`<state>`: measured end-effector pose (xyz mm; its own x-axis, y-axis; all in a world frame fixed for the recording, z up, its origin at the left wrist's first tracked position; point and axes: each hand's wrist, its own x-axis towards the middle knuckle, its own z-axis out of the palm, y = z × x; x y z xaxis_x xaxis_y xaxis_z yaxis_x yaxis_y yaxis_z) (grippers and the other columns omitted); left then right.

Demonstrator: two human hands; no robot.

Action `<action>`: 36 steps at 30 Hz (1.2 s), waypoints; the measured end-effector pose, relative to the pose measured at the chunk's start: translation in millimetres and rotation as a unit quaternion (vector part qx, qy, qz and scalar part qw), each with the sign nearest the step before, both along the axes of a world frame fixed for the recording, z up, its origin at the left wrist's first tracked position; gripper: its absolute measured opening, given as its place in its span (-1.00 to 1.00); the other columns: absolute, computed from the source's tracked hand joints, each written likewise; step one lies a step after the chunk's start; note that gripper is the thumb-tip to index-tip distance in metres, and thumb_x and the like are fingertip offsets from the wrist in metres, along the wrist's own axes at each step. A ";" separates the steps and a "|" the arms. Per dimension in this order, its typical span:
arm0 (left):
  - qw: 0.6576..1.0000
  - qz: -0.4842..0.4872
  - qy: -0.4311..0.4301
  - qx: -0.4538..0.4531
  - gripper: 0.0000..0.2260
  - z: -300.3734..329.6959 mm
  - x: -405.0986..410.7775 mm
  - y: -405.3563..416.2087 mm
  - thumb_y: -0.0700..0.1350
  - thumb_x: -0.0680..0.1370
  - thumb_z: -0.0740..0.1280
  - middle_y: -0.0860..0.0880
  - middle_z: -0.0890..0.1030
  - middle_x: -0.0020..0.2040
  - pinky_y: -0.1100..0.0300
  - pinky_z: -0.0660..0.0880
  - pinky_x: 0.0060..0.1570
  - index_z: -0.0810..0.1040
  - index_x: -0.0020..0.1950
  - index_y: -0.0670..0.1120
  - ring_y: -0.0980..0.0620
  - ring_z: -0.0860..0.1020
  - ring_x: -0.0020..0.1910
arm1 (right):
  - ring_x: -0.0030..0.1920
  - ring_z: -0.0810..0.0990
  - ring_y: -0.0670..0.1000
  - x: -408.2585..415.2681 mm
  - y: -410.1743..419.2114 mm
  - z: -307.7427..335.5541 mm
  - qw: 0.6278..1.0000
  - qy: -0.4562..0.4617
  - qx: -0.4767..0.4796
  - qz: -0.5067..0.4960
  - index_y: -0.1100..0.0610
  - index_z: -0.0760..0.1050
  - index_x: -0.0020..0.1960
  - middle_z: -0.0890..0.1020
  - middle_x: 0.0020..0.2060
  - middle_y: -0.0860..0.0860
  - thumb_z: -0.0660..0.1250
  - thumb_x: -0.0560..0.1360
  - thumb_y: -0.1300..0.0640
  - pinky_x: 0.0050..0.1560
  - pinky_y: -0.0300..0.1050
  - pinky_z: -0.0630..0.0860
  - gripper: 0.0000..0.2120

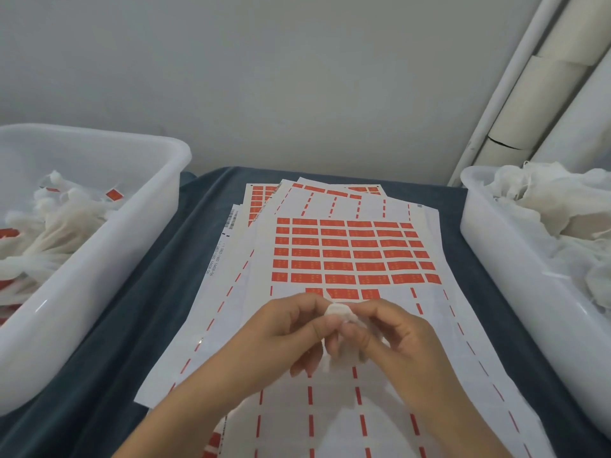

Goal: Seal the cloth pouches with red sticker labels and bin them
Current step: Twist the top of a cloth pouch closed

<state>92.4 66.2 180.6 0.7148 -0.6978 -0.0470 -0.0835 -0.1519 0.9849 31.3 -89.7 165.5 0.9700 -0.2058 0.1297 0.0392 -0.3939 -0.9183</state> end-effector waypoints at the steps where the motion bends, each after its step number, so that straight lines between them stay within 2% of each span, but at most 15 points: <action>1: 1.000 -0.006 0.004 -0.005 -0.86 0.2 0.5 0.7 0.08 0.42 0.28 0.04 0.62 -0.32 0.36 0.45 -0.39 0.58 -0.17 0.08 0.14 0.48 -0.48 | -0.03 0.53 -0.29 0.0 -0.6 1.1 1.000 -0.006 -0.005 -0.001 -0.22 0.50 -0.13 0.59 -0.13 -0.36 0.24 0.20 -0.27 -0.07 -0.44 0.50 -0.72; 4: 0.999 0.017 -0.002 -0.029 -0.92 1.9 1.0 0.6 -0.10 0.49 0.30 -0.01 0.67 -0.25 0.32 0.47 -0.44 0.49 -0.04 -0.07 0.09 0.53 -0.47 | -0.03 0.52 -0.27 -0.6 -2.3 2.0 1.000 -0.015 -0.015 -0.002 -0.20 0.50 -0.17 0.57 -0.12 -0.34 0.25 0.22 -0.24 -0.12 -0.46 0.49 -0.77; 7: 0.997 0.055 -0.019 -0.049 -0.79 3.9 0.5 0.5 -0.03 0.42 0.27 -0.03 0.67 -0.28 0.30 0.47 -0.47 0.35 -0.06 -0.11 0.05 0.53 -0.49 | -0.07 0.54 -0.24 -2.6 0.6 1.2 1.000 -0.006 0.008 0.014 -0.12 0.52 -0.20 0.59 -0.14 -0.28 0.27 0.26 -0.17 -0.18 -0.46 0.49 -0.81; 11: 0.995 0.051 -0.007 -0.090 -0.76 4.6 -4.0 -1.3 0.00 0.43 0.26 -0.01 0.58 -0.39 0.30 0.42 -0.49 0.31 -0.03 -0.09 0.06 0.44 -0.52 | -0.23 0.58 -0.21 -2.7 4.4 5.0 0.983 0.052 0.175 0.021 -0.12 0.63 -0.25 0.63 -0.29 -0.15 0.30 0.24 -0.11 -0.28 -0.46 0.49 -0.82; 14: 0.990 0.053 0.037 -0.122 -0.75 2.5 -6.8 -2.8 0.00 0.43 0.28 -0.05 0.49 -0.42 0.31 0.37 -0.50 0.33 -0.02 -0.11 0.07 0.37 -0.51 | -0.28 0.57 -0.17 -1.7 7.1 8.5 0.963 0.095 0.249 0.044 -0.19 0.63 -0.25 0.60 -0.37 -0.16 0.33 0.29 -0.13 -0.16 -0.31 0.53 -0.88; 16: 0.985 0.058 0.083 -0.141 -0.72 2.1 -7.8 -3.7 0.00 0.40 0.32 -0.06 0.47 -0.40 0.32 0.35 -0.51 0.35 -0.02 -0.11 0.08 0.37 -0.49 | -0.27 0.57 -0.13 -3.7 8.7 9.5 0.940 0.122 0.309 0.077 -0.09 0.63 -0.25 0.60 -0.32 -0.11 0.38 0.38 -0.12 -0.11 -0.23 0.52 -0.86; 18: 0.976 0.057 0.141 -0.155 -0.72 1.6 -8.1 -4.8 -0.01 0.38 0.35 -0.07 0.49 -0.38 0.33 0.33 -0.50 0.37 -0.03 -0.10 0.09 0.39 -0.47 | -0.30 0.54 -0.09 -6.6 8.2 10.9 0.915 0.140 0.361 0.113 0.01 0.61 -0.27 0.56 -0.32 -0.02 0.30 0.36 -0.03 -0.15 -0.23 0.51 -0.83; 21: 0.966 0.068 0.196 -0.155 -0.77 -0.2 -8.4 -7.1 -0.01 0.38 0.38 -0.09 0.55 -0.28 0.32 0.33 -0.48 0.44 -0.05 -0.04 0.10 0.41 -0.45 | -0.31 0.55 -0.12 -6.8 7.8 11.7 0.916 0.138 0.361 0.104 0.02 0.63 -0.24 0.58 -0.32 -0.05 0.39 0.40 -0.03 -0.17 -0.26 0.51 -0.85; 23: 0.961 0.099 0.210 -0.153 -0.82 -2.3 -9.2 -9.7 0.02 0.35 0.39 -0.03 0.60 -0.19 0.31 0.35 -0.46 0.50 -0.08 0.08 0.12 0.43 -0.41 | -0.28 0.59 -0.17 -4.2 8.9 9.4 0.941 0.118 0.311 0.058 -0.12 0.65 -0.23 0.62 -0.33 -0.15 0.34 0.31 -0.09 -0.21 -0.33 0.51 -0.87; 25: 0.969 0.131 0.168 -0.129 -0.77 -4.7 -10.0 -12.8 0.14 0.33 0.37 0.12 0.59 -0.06 0.32 0.41 -0.42 0.47 -0.04 0.24 0.12 0.50 -0.35 | -0.21 0.62 -0.19 -1.5 8.4 5.5 0.957 0.093 0.276 0.019 -0.16 0.64 -0.20 0.65 -0.29 -0.17 0.29 0.28 -0.10 -0.27 -0.38 0.51 -0.82; 27: 0.979 0.177 0.062 -0.081 -0.68 -5.2 -10.0 -14.7 0.29 0.28 0.28 0.27 0.51 0.00 0.35 0.47 -0.37 0.37 0.00 0.34 0.19 0.54 -0.27 | -0.15 0.64 -0.15 -1.1 7.1 3.0 0.956 0.082 0.280 -0.005 -0.12 0.63 -0.15 0.67 -0.23 -0.14 0.30 0.30 -0.09 -0.28 -0.39 0.51 -0.80; 29: 0.970 0.224 -0.087 -0.026 -0.70 -6.6 -8.0 -12.3 0.37 0.29 0.17 0.32 0.50 -0.03 0.42 0.46 -0.35 0.39 -0.06 0.30 0.25 0.52 -0.18 | -0.14 0.62 -0.18 -2.0 6.4 2.9 0.960 0.068 0.271 -0.028 -0.07 0.63 -0.11 0.66 -0.23 -0.15 0.30 0.30 -0.11 -0.29 -0.44 0.49 -0.76; 31: 0.953 0.206 -0.220 0.020 -0.72 -9.0 -8.2 -10.8 0.36 0.36 0.13 0.31 0.51 -0.09 0.45 0.46 -0.26 0.44 -0.17 0.21 0.25 0.50 -0.12 | -0.13 0.60 -0.21 -2.0 7.7 2.5 0.966 0.051 0.253 -0.033 -0.03 0.60 -0.08 0.66 -0.23 -0.18 0.29 0.29 -0.13 -0.30 -0.49 0.46 -0.71; 33: 0.949 0.178 -0.257 0.033 -0.73 -12.8 -11.8 -13.3 0.34 0.38 0.12 0.30 0.51 -0.10 0.46 0.45 -0.23 0.44 -0.25 0.19 0.25 0.49 -0.11 | -0.11 0.58 -0.26 -2.4 10.1 2.0 0.974 0.040 0.222 -0.028 -0.05 0.57 -0.07 0.65 -0.22 -0.24 0.27 0.28 -0.14 -0.31 -0.51 0.45 -0.71; 36: 0.952 0.173 -0.251 0.032 -0.74 -16.3 -13.2 -16.6 0.34 0.34 0.10 0.33 0.51 -0.11 0.50 0.42 -0.24 0.43 -0.29 0.21 0.30 0.49 -0.13 | -0.13 0.57 -0.31 -2.4 11.3 2.1 0.981 0.030 0.188 -0.032 -0.06 0.54 -0.11 0.63 -0.25 -0.29 0.26 0.27 -0.13 -0.33 -0.51 0.45 -0.74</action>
<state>79.1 49.6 164.3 0.8446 -0.4234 0.3276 -0.4760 -0.3140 0.8214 28.8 -78.4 167.6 0.9570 -0.2890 -0.0239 -0.0328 -0.0260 -0.9991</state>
